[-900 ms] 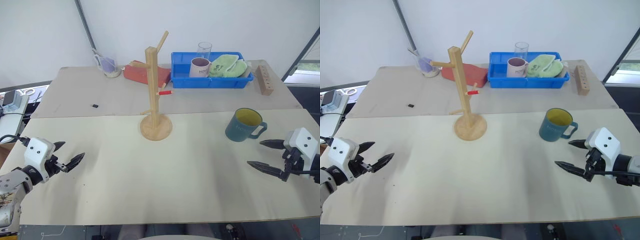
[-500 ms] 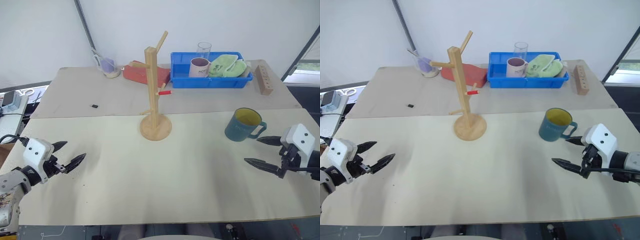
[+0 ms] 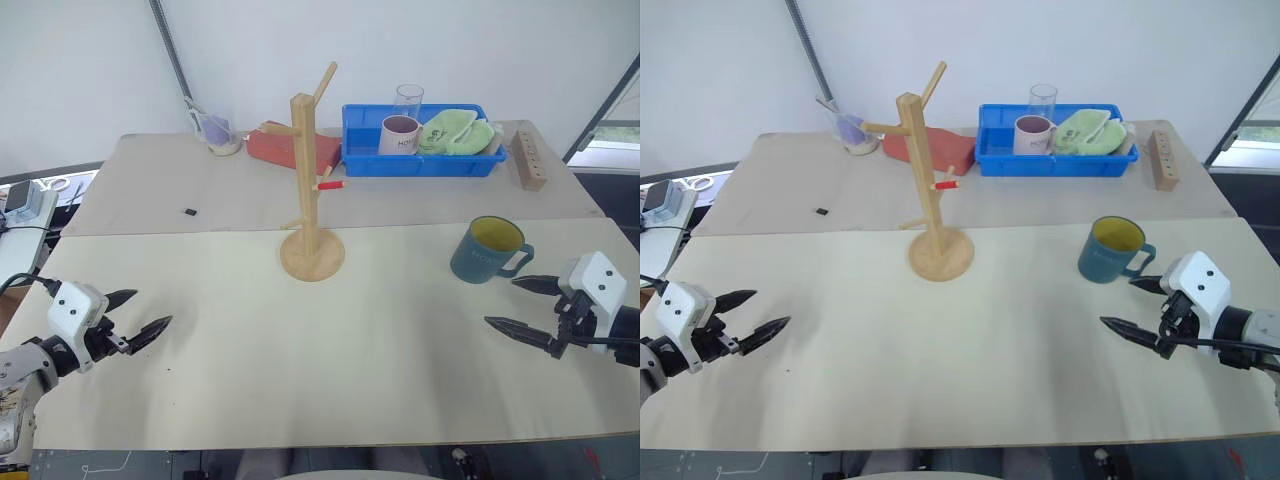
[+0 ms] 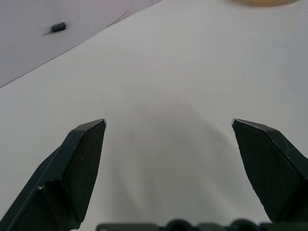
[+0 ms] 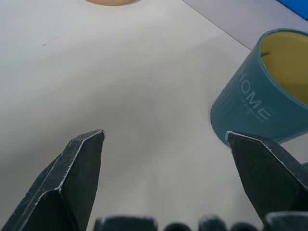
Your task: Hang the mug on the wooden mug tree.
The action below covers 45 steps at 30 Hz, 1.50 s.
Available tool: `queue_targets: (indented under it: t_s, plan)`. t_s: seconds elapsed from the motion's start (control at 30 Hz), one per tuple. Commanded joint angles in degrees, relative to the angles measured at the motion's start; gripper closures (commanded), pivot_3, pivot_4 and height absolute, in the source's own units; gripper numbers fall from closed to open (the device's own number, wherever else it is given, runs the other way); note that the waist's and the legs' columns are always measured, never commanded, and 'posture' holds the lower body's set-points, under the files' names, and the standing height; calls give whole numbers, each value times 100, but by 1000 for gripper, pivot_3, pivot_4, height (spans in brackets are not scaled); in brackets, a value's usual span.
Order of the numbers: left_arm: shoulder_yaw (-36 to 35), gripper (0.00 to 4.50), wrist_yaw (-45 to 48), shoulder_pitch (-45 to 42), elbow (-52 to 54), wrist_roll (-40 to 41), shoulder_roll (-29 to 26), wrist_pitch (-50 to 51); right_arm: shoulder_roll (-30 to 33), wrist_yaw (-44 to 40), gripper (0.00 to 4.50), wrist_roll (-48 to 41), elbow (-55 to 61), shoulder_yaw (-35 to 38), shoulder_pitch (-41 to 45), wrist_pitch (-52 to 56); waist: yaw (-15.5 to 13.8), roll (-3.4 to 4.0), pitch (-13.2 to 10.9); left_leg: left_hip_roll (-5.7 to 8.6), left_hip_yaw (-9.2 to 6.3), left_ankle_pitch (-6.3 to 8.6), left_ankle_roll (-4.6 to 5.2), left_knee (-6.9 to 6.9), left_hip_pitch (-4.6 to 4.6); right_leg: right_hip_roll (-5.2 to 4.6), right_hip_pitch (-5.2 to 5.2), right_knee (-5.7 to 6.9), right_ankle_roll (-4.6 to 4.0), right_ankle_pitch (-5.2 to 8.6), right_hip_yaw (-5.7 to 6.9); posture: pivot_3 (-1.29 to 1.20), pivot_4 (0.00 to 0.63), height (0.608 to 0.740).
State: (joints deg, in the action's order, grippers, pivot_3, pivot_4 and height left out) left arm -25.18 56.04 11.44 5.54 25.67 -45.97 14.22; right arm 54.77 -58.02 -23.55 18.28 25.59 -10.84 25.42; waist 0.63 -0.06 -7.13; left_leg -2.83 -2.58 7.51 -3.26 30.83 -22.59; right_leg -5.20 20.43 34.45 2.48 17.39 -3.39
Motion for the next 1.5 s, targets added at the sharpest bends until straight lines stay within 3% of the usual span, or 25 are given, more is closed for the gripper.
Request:
queue_targets:
  t_s: [0.03, 0.23, 0.33, 0.5, 0.73, 0.93, 1.5]
  plan:
    - [233, 0, 283, -405, 982, 697, -250, 623, -211, 303, 28, 9, 339, 362, -115, -123, -20, -1, 0, 0, 1, 0, 0, 0, -2, 1, -3, 0, 0, 0, 0, 0, 150, 740]
    - [1479, 0, 293, -1908, 1946, 1254, -324, 1712, -1165, 1303, 28, -9, 868, 680, -309, -115, -28, -1, 2, 1, -1, 0, 0, 7, -11, 10, -13, 0, 12, -6, 0, 0, 150, 740]
    - [2485, 0, 376, -3027, 1972, 1001, 91, 1736, -1822, 2226, 28, 203, 951, 695, -199, -51, 7, -8, 5, 7, -12, -1, 2, 19, 5, 24, -28, 7, 23, -13, -14, 0, 150, 740]
    - [3486, 0, 435, -4029, 1581, 571, 816, 1509, -2380, 3058, 28, 679, 814, 418, -154, -129, 44, 0, 12, 4, -36, -4, 6, 19, 2, 67, -29, 12, 27, -16, -53, 0, 150, 740]
    - [4261, 0, 684, -4430, 1116, 114, 1684, 1040, -3018, 4060, 28, 1062, 28, 228, 398, -212, 95, 3, 13, 2, -47, -36, 58, 20, 4, 84, -21, 49, 28, -16, -69, 0, 150, 740]
    - [4366, 0, 797, -4535, 847, -76, 1906, 830, -3083, 4253, 28, 1098, -606, 199, 760, -460, 77, 4, 13, 2, -50, -36, 62, 14, 6, 88, -21, 56, 27, -15, -69, 0, 150, 740]
    - [4286, 0, 884, -4620, 890, -84, 1894, 976, -2904, 4360, 28, 1147, -1764, -18, 1737, -798, 81, 5, 13, 3, -51, -38, 67, 15, 6, 91, -29, 58, 28, -16, -71, 0, 150, 740]
